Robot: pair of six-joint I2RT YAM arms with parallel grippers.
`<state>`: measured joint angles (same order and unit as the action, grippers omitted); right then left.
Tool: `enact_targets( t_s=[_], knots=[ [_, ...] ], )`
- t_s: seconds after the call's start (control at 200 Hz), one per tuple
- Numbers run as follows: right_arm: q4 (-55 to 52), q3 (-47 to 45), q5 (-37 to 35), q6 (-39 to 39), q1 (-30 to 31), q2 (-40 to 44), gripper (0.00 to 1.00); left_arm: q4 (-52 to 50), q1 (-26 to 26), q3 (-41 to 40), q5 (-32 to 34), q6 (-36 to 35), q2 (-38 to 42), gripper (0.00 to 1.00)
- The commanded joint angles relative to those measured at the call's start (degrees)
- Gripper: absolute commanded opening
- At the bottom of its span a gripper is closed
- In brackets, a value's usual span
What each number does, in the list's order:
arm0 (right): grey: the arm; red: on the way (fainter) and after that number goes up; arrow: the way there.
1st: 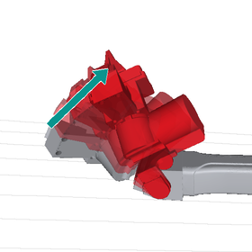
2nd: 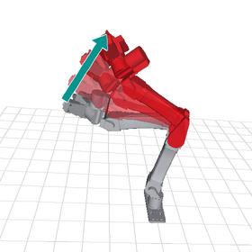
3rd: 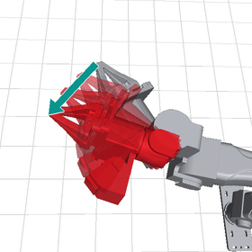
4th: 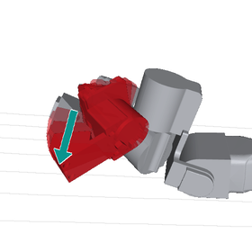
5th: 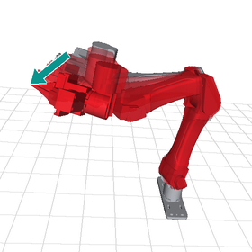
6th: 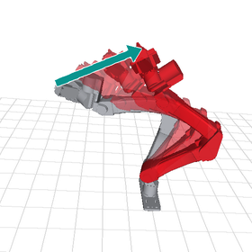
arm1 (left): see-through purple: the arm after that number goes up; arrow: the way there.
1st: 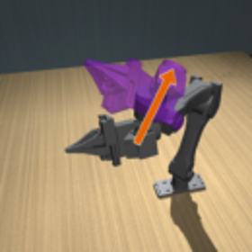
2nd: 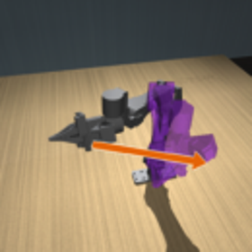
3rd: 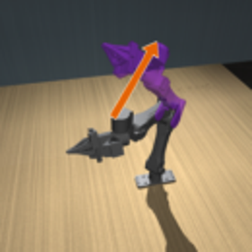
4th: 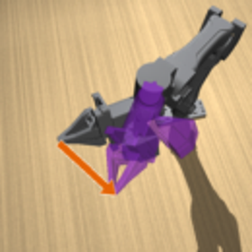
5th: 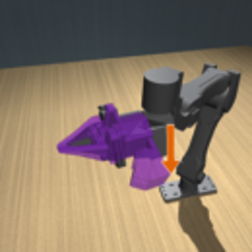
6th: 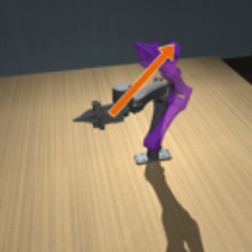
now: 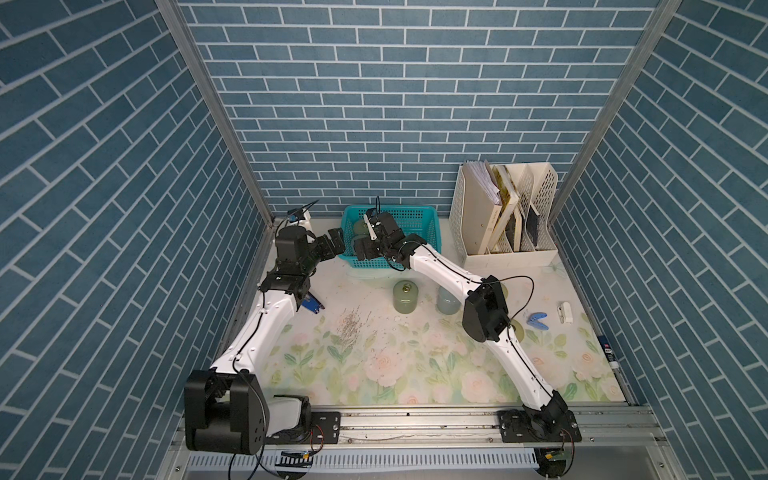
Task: Take the tea canister out of the basket
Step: Adjust the tea canister in the basket.
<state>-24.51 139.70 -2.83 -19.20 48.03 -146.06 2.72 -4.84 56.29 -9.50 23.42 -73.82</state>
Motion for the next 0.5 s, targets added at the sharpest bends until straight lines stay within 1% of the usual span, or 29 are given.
enact_targets(
  t_s=[0.0, 0.125, 0.3, 0.495],
  knots=[
    [2.61, 3.98, -1.32, 0.42, -0.13, -3.0, 0.98, 1.81, 0.27, -1.95, -3.0, 0.68, 0.64, 1.0],
    [5.04, 4.8, -1.48, -1.0, 0.01, -5.01, 0.97, 3.65, 0.18, -3.7, -4.82, 1.82, 0.39, 1.0],
    [7.28, 6.92, -1.76, -0.94, 0.04, -8.33, 0.97, 3.57, 0.1, -4.28, -4.39, 1.39, 0.89, 1.0],
    [8.77, 7.08, -2.91, -0.47, 0.23, -9.74, 0.96, 3.99, 0.13, -4.72, -3.56, 1.17, 2.03, 1.0]
  ],
)
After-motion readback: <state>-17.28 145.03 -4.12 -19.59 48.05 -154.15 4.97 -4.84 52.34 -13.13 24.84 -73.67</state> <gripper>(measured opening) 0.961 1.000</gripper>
